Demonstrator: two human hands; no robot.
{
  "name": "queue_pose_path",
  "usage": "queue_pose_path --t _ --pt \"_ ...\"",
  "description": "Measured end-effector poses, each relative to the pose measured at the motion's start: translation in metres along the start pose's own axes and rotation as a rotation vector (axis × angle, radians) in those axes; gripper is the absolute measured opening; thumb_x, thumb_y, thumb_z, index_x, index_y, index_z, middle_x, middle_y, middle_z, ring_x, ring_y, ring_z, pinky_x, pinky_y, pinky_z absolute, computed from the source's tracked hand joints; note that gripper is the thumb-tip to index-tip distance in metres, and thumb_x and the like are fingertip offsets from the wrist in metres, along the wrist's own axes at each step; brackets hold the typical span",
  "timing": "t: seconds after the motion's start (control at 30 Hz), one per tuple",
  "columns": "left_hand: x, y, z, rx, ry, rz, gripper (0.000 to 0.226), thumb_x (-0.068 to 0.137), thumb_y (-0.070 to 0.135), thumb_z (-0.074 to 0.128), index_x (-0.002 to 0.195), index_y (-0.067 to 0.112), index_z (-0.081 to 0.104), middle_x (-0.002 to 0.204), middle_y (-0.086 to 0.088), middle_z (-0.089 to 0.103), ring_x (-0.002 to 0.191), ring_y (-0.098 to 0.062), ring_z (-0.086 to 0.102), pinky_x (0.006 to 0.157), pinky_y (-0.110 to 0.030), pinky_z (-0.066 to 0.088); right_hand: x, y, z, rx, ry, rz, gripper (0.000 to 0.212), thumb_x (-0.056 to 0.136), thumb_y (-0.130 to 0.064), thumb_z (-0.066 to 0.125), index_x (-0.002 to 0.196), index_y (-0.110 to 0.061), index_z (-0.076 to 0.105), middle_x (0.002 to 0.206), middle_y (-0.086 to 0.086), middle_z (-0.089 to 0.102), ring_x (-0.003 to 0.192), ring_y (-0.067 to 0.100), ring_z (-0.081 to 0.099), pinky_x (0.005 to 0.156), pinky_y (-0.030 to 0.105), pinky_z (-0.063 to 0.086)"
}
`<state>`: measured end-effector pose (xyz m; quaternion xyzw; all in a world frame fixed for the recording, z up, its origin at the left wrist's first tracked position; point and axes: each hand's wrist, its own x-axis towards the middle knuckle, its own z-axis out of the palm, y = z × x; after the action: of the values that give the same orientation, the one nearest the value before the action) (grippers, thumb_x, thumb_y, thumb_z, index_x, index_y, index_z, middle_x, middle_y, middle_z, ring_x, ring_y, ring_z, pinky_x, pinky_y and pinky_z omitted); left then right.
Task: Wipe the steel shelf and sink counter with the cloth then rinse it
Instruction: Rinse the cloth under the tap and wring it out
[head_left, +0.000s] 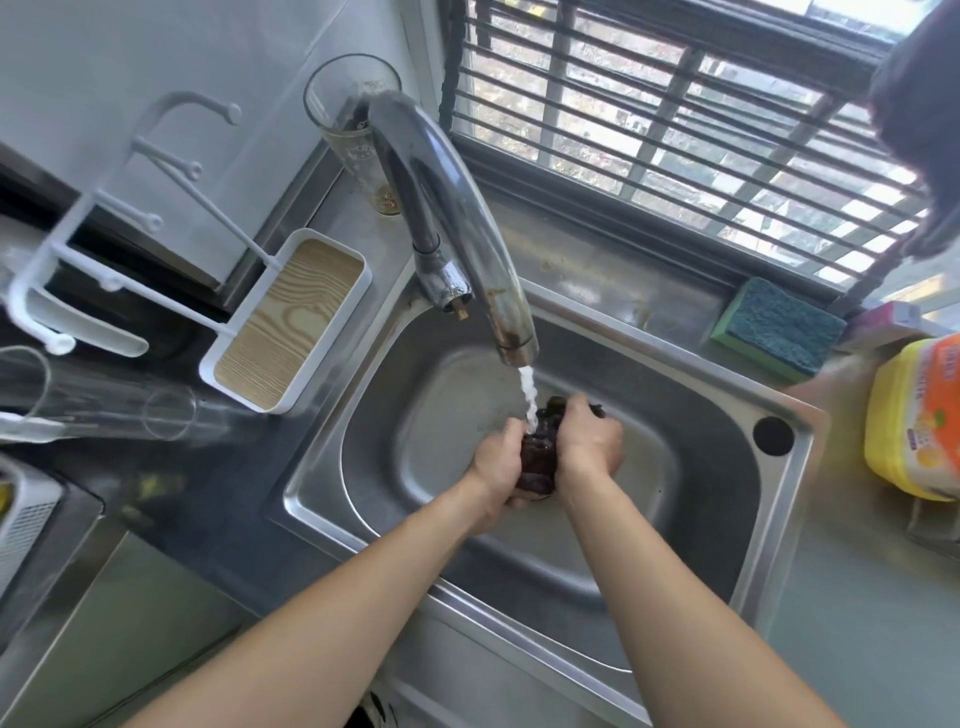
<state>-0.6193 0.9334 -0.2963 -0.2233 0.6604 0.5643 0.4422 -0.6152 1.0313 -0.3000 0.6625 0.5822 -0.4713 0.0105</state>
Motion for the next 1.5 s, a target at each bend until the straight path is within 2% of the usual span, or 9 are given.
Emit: queue_pose_path --t 0.17,0.27,0.33,0.43,0.63,0.9,1.1,1.33,1.5 --pt "0.019 0.003 -0.004 -0.088 0.162 0.015 0.012 0.106 0.027 0.035 0.11 0.018 0.042 0.1 -0.012 0.061 0.071 -0.02 0.057 0.042 -0.023 0.044 -0.004 0.014 0.004 -0.03 -0.283 -0.02 0.035 0.092 -0.041 0.053 0.088 -0.009 0.068 0.098 0.014 0.075 0.091 0.029 0.07 0.082 0.029 0.055" --pt "0.027 -0.004 -0.015 -0.032 0.291 0.044 0.016 0.106 0.028 0.038 0.105 0.016 0.049 0.108 -0.018 0.066 0.081 -0.025 0.061 0.065 -0.031 0.055 -0.019 0.024 0.006 -0.05 -0.528 -0.107 0.048 0.084 -0.059 0.066 0.086 -0.011 0.07 0.066 0.0 0.072 0.054 0.007 0.067 0.046 0.015 0.047" --pt "0.025 -0.002 -0.017 -0.132 0.264 -0.017 0.033 0.106 0.039 0.039 0.097 0.013 0.057 0.099 -0.016 0.071 0.082 -0.024 0.066 0.072 -0.035 0.057 -0.025 0.032 0.009 -0.08 -0.604 -0.174 0.061 0.073 -0.067 0.074 0.098 -0.011 0.068 0.078 0.002 0.074 0.066 0.014 0.071 0.052 0.021 0.051" --pt "0.015 -0.002 -0.018 -0.057 0.182 -0.127 0.052 0.099 0.059 0.042 0.088 0.017 0.071 0.073 0.001 0.073 0.068 -0.014 0.069 0.05 -0.022 0.052 -0.013 0.032 0.013 -0.13 -0.476 -0.235 0.04 0.079 -0.048 0.074 0.09 -0.01 0.065 0.085 0.008 0.073 0.085 0.03 0.071 0.075 0.041 0.058" --pt "0.011 -0.007 -0.015 -0.042 0.006 -0.16 0.04 0.091 0.054 0.058 0.089 0.017 0.073 0.088 -0.003 0.076 0.078 -0.019 0.072 0.07 -0.034 0.061 -0.003 0.016 0.01 -0.069 -0.153 -0.183 0.03 0.085 -0.038 0.059 0.079 -0.009 0.067 0.084 0.013 0.073 0.088 0.036 0.067 0.083 0.041 0.054" --pt "0.029 0.013 -0.029 0.036 0.22 0.048 0.034 0.106 0.039 0.039 0.104 0.012 0.061 0.101 -0.012 0.066 0.084 -0.023 0.063 0.071 -0.031 0.051 -0.03 0.032 0.005 0.151 -0.632 -0.333 0.025 0.077 -0.025 0.057 0.052 -0.022 0.053 0.049 -0.008 0.051 0.045 0.008 0.048 0.045 0.022 0.042" --pt "0.011 -0.009 -0.03 -0.268 -0.277 -0.183 0.042 0.099 0.046 0.054 0.122 0.014 0.066 0.117 -0.019 0.071 0.102 -0.037 0.07 0.084 -0.055 0.058 0.004 0.019 0.012 0.141 -0.428 -0.341 0.026 0.095 -0.037 0.065 0.076 -0.019 0.066 0.073 -0.005 0.068 0.074 0.015 0.063 0.078 0.035 0.049" --pt "0.019 -0.008 -0.036 -0.316 0.013 0.076 0.018 0.086 -0.002 0.062 0.098 0.011 0.063 0.093 -0.015 0.071 0.074 -0.023 0.074 0.066 -0.043 0.062 0.029 0.003 -0.007 0.011 0.021 -0.219 0.017 0.09 -0.035 0.068 0.094 -0.02 0.061 0.095 0.006 0.07 0.099 0.034 0.068 0.091 0.04 0.054" --pt "0.019 0.005 -0.025 -0.369 -0.009 0.008 0.024 0.092 0.019 0.049 0.102 0.019 0.072 0.094 -0.01 0.071 0.083 -0.025 0.068 0.063 -0.034 0.057 -0.01 0.022 0.01 0.023 -0.364 -0.404 0.021 0.096 -0.033 0.061 0.093 -0.014 0.07 0.091 0.007 0.075 0.092 0.029 0.069 0.086 0.045 0.054"
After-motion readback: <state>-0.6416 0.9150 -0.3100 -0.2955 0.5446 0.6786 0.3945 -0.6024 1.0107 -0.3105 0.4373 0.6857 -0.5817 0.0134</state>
